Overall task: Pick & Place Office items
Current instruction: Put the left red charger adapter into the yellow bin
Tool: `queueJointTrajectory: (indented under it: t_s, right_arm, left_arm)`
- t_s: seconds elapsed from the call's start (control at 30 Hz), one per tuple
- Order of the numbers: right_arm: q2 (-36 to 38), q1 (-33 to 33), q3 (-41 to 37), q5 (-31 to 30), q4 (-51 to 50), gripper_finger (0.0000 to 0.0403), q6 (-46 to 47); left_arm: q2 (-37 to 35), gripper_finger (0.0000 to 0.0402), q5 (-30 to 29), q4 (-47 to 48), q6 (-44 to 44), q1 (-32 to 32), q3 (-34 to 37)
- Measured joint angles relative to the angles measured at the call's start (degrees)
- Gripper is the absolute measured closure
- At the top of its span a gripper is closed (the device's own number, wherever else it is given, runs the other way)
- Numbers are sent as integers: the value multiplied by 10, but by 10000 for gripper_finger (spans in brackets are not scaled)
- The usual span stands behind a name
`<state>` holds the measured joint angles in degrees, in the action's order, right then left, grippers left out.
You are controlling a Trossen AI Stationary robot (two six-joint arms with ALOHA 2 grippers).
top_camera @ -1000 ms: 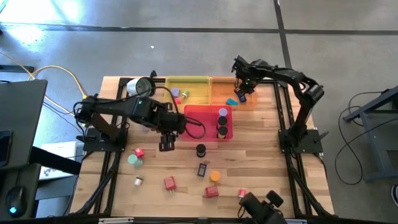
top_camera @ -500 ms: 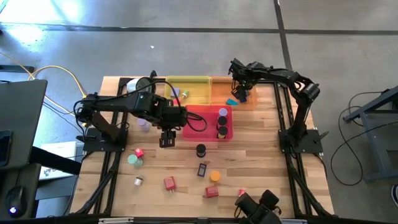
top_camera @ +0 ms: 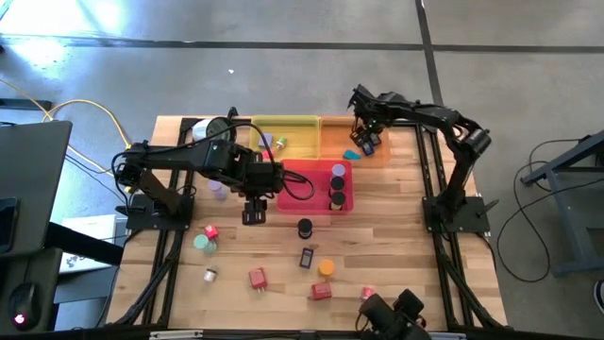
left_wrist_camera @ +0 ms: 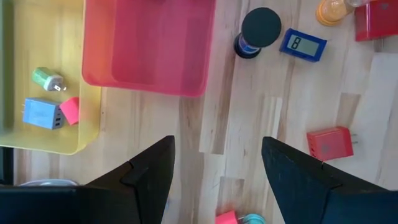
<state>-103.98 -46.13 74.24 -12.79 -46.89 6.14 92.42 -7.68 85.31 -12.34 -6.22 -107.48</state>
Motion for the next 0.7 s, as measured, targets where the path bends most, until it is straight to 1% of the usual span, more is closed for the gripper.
queueJointTrajectory:
  t_s: [0.2, 0.33, 0.47, 0.53, 0.7]
  right_arm:
    - [85, 1, 0, 74, -5, 185, 4]
    - [159, 8, 0, 154, -17, 198, 16]
    - [230, 22, 0, 238, -17, 203, 38]
    - [259, 32, 0, 254, -15, 203, 65]
    - [309, 60, 0, 258, -9, 203, 98]
  left_arm:
    - [0, 170, 12, -4, -14, 0, 0]
    - [0, 170, 22, -14, -15, -5, 0]
    - [0, 170, 22, -21, -30, -16, 0]
    - [0, 170, 22, -24, -44, -24, 0]
    - [0, 170, 22, -42, -57, -42, 0]
